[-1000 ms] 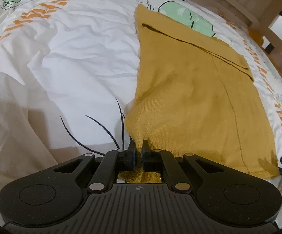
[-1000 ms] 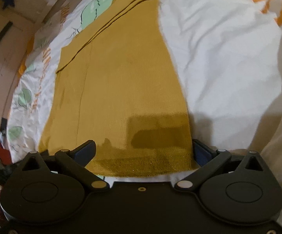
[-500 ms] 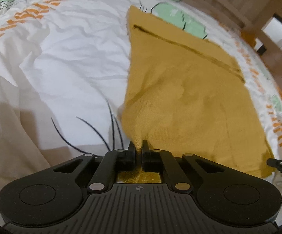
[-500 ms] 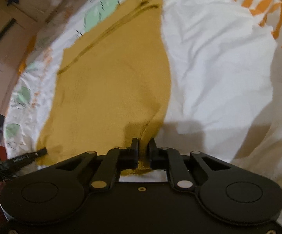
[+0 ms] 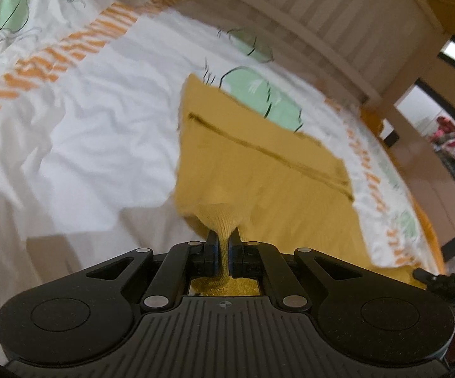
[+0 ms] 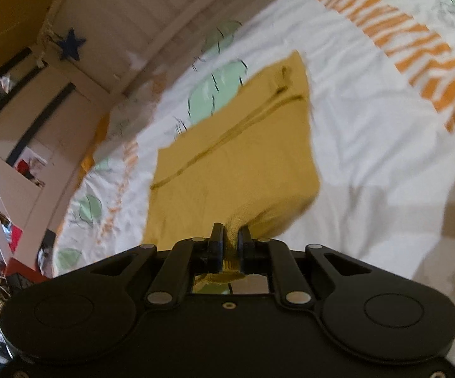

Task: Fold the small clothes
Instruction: 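Grasp the sweater hem with the left gripper while the right gripper grasps it too, then lift the hem with both grippers and fold it toward the collar, then lay the hem down on the sweater and open both grippers, then smooth the folded sweater flat with both tools open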

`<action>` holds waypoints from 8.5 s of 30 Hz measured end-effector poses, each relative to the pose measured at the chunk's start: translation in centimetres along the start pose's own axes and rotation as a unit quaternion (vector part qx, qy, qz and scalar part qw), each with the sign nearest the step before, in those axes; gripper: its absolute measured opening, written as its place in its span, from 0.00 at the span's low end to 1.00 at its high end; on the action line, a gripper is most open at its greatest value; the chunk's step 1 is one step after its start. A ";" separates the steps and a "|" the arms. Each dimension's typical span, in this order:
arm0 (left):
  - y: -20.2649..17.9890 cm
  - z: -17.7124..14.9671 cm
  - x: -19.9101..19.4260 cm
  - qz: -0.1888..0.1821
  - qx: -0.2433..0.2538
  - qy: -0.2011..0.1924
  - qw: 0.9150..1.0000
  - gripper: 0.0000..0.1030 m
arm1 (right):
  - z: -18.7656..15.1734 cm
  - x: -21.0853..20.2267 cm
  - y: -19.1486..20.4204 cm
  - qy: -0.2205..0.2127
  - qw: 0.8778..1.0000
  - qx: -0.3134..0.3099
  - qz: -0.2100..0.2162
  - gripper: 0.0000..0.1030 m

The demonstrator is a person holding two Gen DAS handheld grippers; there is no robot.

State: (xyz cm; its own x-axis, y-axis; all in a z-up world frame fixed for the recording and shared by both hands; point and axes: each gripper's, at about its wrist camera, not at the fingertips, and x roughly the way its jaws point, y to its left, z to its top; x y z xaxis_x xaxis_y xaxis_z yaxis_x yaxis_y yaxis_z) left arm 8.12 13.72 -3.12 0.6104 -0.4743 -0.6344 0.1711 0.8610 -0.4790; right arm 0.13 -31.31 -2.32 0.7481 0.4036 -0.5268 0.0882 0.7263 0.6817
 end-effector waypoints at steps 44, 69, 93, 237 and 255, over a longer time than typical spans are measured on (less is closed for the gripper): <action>2.4 19.3 22.3 0.034 -0.063 -0.055 0.996 0.05 | 20.4 20.4 -5.2 -0.094 0.994 0.007 -0.060 0.12; -3.9 15.7 19.9 0.036 0.111 -0.049 0.992 0.69 | 17.0 18.9 -3.3 -0.090 0.979 -0.140 -0.121 0.56; -11.7 10.8 25.2 0.038 0.261 0.038 0.964 0.69 | 14.3 18.8 -4.1 -0.062 0.982 -0.145 -0.104 0.15; -14.9 4.8 28.4 0.125 0.198 0.071 0.970 1.00 | 15.8 19.3 -9.2 0.037 0.998 0.032 0.047 1.00; -10.3 10.6 21.4 0.139 0.197 0.039 0.970 0.98 | 15.6 19.8 -8.1 0.021 0.999 0.027 0.007 1.00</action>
State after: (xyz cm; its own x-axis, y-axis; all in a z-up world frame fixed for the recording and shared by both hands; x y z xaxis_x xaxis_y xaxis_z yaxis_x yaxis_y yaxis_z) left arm 27.64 -3.33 -5.33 0.6175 -0.2139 -0.7570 0.3011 0.9533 -0.0237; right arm 24.42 -37.89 -10.36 0.7215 0.4369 -0.5372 0.1147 0.6897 0.7150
